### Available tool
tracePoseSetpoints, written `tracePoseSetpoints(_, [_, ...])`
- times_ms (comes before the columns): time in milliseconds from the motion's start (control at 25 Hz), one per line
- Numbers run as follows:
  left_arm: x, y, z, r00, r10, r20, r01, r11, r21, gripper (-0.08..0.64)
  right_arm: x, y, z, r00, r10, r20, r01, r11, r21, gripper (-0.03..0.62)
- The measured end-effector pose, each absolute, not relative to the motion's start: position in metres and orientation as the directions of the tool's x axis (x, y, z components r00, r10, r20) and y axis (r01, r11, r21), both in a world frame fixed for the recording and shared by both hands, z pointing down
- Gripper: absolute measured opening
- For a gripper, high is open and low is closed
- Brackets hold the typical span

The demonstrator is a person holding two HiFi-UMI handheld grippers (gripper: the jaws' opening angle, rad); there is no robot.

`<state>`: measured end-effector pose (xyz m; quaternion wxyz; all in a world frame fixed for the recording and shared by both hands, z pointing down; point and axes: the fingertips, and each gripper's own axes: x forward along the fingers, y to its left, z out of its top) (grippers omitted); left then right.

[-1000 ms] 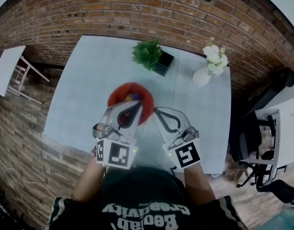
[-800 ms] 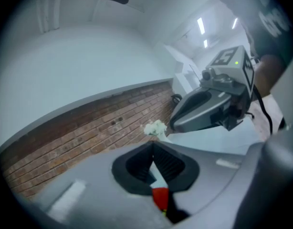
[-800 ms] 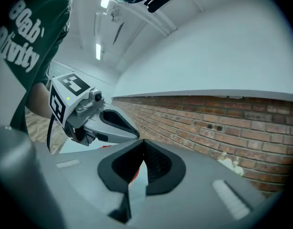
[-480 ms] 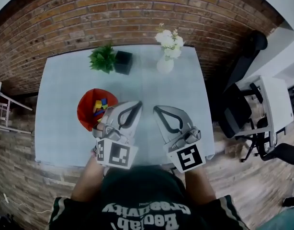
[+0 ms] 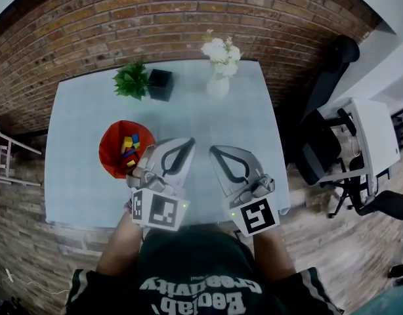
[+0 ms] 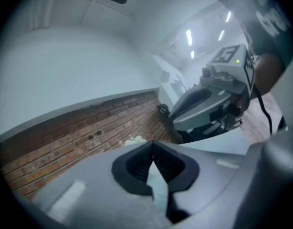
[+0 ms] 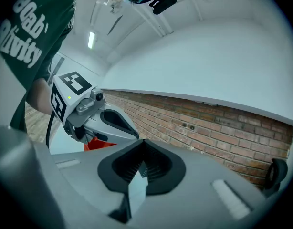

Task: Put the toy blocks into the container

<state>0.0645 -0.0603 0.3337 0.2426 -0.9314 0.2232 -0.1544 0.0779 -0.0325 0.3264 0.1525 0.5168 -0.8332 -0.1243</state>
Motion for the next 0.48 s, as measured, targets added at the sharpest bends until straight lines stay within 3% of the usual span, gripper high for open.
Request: tracePoseSetpoints(480, [0.067,-0.05,0.333,0.844,-0.504,0.182,-0.352,-0.777,-0.522,0.005,0.081,-0.02,0.324,-0.432,-0.893,0.125,-0.818,0.446,0.362,0.006])
